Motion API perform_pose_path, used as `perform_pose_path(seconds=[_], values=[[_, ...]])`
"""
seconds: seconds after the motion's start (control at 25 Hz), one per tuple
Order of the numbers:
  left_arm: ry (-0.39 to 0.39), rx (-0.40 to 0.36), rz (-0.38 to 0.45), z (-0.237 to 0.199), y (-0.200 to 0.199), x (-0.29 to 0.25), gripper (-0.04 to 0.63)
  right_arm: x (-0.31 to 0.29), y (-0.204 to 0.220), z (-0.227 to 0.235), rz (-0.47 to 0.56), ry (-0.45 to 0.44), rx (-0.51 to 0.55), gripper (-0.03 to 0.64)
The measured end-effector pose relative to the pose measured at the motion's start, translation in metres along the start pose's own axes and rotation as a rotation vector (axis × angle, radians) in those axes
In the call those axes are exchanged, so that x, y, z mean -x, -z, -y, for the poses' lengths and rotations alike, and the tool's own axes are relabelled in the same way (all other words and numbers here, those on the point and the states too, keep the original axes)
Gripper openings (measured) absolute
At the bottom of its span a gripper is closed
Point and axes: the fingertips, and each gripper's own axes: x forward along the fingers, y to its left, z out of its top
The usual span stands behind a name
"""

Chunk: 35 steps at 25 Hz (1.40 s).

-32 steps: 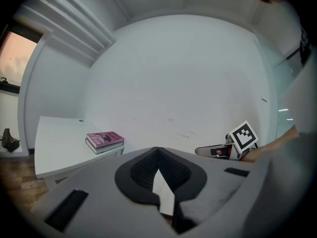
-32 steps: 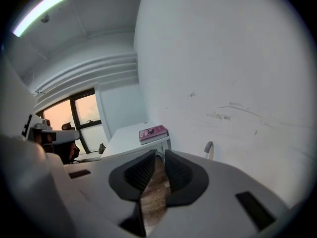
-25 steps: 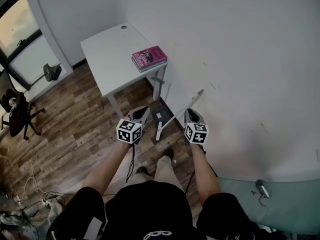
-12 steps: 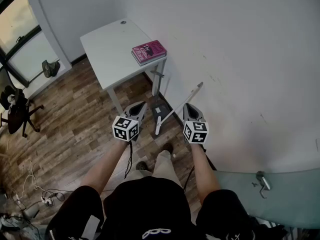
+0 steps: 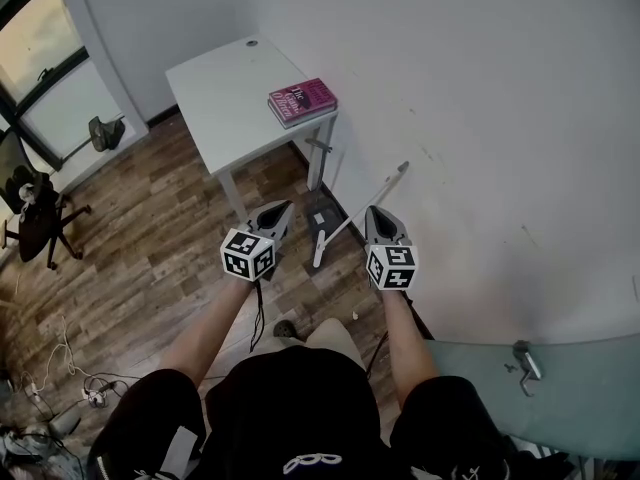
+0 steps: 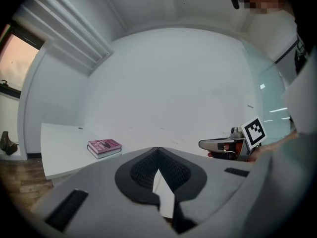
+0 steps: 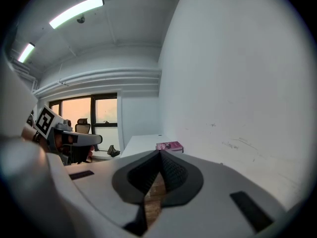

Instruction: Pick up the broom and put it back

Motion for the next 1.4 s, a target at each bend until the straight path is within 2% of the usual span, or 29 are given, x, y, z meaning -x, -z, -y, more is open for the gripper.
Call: perform_pose_path(seconds=[0.44,0.8,1.4], values=[[-0.044,0.014,0.041,0.029,-0.017,0.004,0.021,0.027,-0.002,0.018,-0.004,-0.056,0.004,0.023],[-0.095,0.016,0.040,0.062,-0.008,0.012,0.021,0.052,0.006,0.021,-0.012,-0.116,0.015,0.024],[-0.112,0.001,0.037,0.099,0.001,0.022,0.021,0.084,0.020,0.030,-0.026,-0.129,0.015,0.023]])
